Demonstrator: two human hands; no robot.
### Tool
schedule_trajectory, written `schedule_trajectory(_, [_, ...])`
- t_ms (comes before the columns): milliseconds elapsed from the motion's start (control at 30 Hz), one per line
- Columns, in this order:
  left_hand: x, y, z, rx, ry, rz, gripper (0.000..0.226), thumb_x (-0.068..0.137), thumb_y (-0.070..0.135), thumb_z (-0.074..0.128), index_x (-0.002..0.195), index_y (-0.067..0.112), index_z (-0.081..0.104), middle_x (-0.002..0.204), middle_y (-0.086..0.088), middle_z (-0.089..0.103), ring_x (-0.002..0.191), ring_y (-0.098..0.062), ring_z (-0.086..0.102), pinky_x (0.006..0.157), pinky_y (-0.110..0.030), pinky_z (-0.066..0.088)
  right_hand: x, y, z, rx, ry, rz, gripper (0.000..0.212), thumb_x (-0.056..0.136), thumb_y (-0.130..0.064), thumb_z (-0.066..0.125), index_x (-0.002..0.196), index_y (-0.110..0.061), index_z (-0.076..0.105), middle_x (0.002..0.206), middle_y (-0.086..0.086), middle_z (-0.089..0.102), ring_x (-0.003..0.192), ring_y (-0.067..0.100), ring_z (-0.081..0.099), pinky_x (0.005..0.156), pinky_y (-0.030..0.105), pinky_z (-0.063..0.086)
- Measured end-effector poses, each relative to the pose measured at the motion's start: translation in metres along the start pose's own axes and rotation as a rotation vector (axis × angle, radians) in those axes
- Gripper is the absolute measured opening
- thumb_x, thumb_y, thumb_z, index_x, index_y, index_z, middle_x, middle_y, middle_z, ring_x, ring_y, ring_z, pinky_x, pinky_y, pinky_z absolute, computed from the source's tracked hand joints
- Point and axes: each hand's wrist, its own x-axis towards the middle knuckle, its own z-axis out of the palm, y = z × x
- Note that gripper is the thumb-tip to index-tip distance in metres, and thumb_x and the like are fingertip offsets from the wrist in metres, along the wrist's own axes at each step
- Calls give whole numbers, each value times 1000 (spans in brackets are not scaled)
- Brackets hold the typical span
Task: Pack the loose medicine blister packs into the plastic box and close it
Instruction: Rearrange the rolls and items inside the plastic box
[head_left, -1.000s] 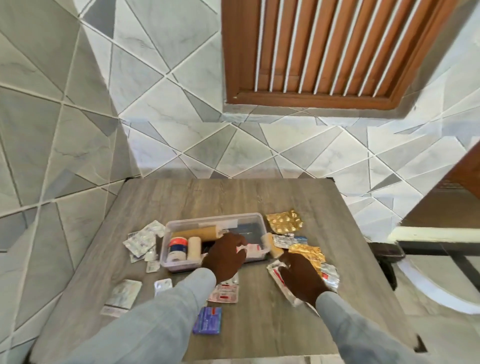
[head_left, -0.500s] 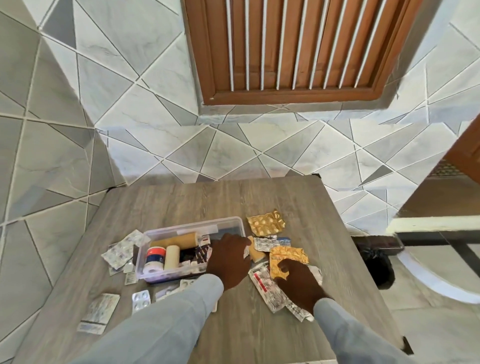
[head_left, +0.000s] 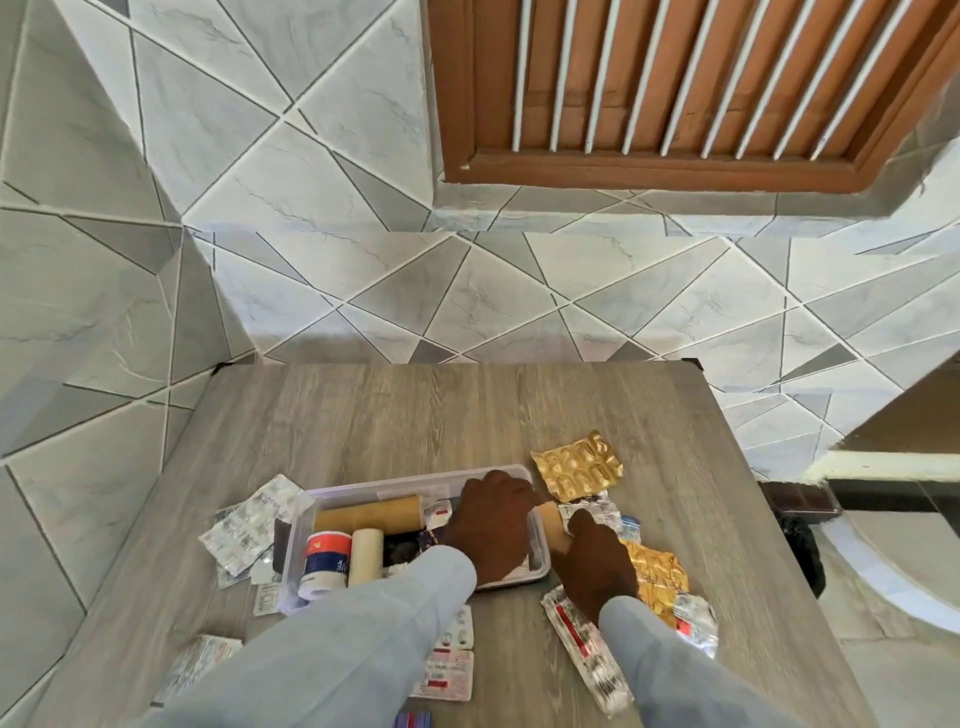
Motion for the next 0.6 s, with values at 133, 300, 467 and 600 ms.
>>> schedule_trajectory(133, [3, -9, 1, -61, 12, 3, 50, 87, 10, 55, 134, 24, 48, 145, 2, 44, 135, -22, 33, 113, -41, 22, 1, -6, 4, -13, 15, 41, 35, 83, -30, 59, 115, -24, 46, 116, 6, 65, 105, 29, 63, 86, 41, 53])
schedule_trajectory(300, [-4, -7, 1, -121, 55, -55, 50, 87, 8, 54, 134, 24, 48, 145, 2, 43, 135, -22, 33, 114, -40, 22, 0, -2, -2, 76, 0, 23, 42, 78, -36, 64, 113, -23, 44, 111, 7, 67, 99, 31, 65, 80, 40, 53])
schedule_trajectory(467, [-12, -5, 3, -164, 68, -142, 51, 88, 9, 55, 135, 25, 46, 143, 2, 44, 132, -21, 36, 114, -37, 23, 2, -1, -3, 2, -44, 2, 47, 75, -37, 67, 114, -21, 48, 117, 9, 63, 105, 31, 62, 86, 39, 52])
schedule_trajectory(600, [-26, 7, 4, -189, 92, -196, 47, 86, 8, 50, 129, 26, 52, 137, 2, 48, 130, -21, 38, 111, -34, 25, 3, -5, -10, -103, 33, -38, 48, 81, -42, 64, 119, -19, 46, 123, 10, 54, 110, 35, 60, 84, 40, 49])
